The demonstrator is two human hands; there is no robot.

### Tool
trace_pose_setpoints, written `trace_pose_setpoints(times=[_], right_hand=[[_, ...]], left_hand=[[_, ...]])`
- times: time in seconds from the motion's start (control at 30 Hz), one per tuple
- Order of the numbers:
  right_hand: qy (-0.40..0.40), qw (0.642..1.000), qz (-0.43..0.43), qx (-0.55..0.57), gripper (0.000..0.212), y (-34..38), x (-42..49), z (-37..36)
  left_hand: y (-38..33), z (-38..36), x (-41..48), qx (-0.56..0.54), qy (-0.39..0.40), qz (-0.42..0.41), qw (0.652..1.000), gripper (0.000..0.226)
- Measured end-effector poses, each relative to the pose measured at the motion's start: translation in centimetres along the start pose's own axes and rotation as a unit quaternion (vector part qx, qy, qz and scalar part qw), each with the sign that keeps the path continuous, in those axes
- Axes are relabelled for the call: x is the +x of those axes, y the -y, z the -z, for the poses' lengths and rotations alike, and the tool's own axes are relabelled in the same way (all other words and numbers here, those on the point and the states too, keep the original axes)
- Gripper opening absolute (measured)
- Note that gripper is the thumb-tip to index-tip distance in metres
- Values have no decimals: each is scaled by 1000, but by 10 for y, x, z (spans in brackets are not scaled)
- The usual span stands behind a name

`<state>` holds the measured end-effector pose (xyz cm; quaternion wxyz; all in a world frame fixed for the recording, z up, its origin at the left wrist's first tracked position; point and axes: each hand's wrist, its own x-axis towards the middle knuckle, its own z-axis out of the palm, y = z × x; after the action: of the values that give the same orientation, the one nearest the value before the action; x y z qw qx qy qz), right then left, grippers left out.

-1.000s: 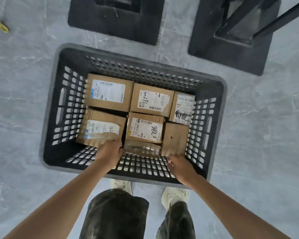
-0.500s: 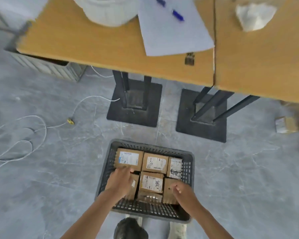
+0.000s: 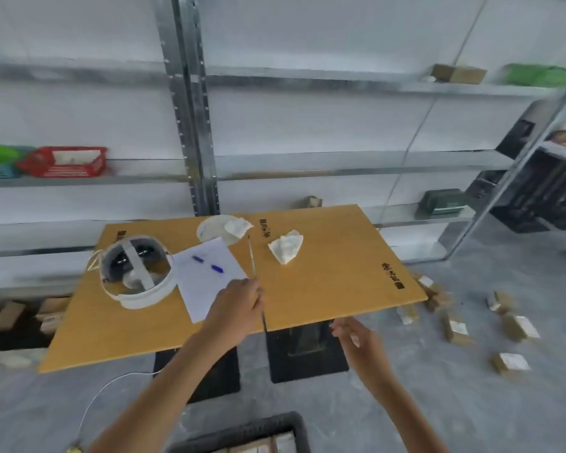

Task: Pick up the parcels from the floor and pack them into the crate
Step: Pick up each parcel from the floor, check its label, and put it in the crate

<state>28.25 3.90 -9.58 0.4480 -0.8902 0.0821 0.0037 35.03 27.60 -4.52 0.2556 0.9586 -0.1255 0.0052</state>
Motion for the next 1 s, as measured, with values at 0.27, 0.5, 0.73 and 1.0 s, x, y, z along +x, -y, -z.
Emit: trace_pose_setpoints(times=[0.27, 0.5, 0.73, 1.0], right_hand=[[-205, 978, 2, 19, 20, -30, -19, 168], [-231, 972, -21, 37, 33, -122, 6, 283], [-233, 964, -39, 119, 34, -209, 47, 383], [-272, 950, -68, 136, 34, -280, 79, 468]], left_hand=[[-156, 6, 49, -42, -7, -151, 988, 27], [-263, -77, 83, -42, 34, -209, 976, 28], [-385, -159, 150, -47, 53, -216, 974, 31], [-484, -225, 198, -82, 90, -232, 965, 31]])
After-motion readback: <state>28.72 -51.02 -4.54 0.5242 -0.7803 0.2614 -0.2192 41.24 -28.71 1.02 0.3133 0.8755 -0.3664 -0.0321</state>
